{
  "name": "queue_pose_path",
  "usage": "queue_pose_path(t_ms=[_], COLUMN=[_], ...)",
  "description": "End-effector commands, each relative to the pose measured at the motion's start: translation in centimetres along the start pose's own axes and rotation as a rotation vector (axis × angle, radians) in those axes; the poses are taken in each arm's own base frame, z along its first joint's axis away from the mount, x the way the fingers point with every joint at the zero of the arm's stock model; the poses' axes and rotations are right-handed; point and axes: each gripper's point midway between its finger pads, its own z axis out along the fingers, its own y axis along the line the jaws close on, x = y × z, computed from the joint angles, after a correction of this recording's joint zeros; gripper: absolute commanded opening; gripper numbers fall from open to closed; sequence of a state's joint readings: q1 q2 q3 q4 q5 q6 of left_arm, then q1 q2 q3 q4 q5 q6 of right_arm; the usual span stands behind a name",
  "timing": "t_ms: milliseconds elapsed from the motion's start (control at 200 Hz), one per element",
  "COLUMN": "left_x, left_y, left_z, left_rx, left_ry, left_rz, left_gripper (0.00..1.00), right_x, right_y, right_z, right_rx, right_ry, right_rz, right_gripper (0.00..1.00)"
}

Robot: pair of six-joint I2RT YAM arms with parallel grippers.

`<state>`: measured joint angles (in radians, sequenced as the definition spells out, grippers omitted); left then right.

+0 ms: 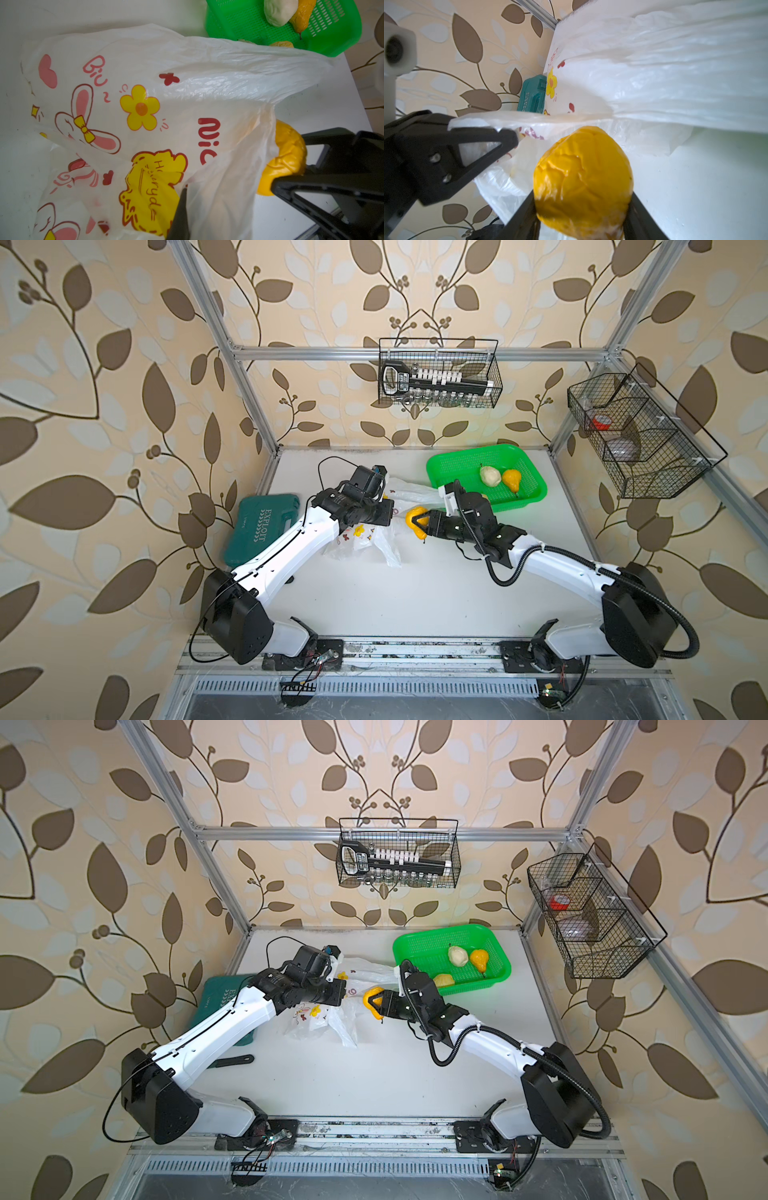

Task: Place the pears into plastic bags & tie knots
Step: Place the pear in the plastic bag.

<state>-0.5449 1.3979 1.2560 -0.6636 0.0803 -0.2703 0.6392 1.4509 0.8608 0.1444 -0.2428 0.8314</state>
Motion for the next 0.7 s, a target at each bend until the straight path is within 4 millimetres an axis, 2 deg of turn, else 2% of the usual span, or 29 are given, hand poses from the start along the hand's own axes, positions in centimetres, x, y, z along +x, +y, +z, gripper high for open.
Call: queue_pose_path(t_ms=[0, 300, 390, 525, 620, 695], left_x=[-1.0, -0.3, 0.0, 0.0, 0.1, 0.3], left_y=[-1.9, -4.6, -4.9, -5.1, -5.0, -4.9], left_z=[-1.7, -1.6, -1.0, -0.5, -0.3, -0.1], left_rx=[0.064, 0.142, 0.151, 0.158, 0.16, 0.153], left_ry=[-0.039, -0.018, -0.006, -0.007, -0.011, -0.004], left_rz=[-0.004, 0.043, 0.044, 0.037, 0.03, 0.029], left_gripper=[0.0, 0.0, 0.0, 0.0, 0.0, 0.0], right_x=[-2.0, -5.1, -4.4, -2.3, -1.2, -1.0], right_y=[1.2, -0.2, -0.7, -2.9, -3.9, -3.9], right_z=[1.9, 7.9, 10.1, 13.0, 14.3, 14.4], right_rx=[-0.058, -0.056, -0.052, -0.004, -0.004, -0.011], right_ry=[-0.067, -0.123, -0.086, -0.042, -0.012, -0.002], right_rz=[0.03, 0.096, 0.114, 0.134, 0.143, 0.136], right_gripper=[0.42, 0.42, 0.42, 0.47, 0.51, 0.53])
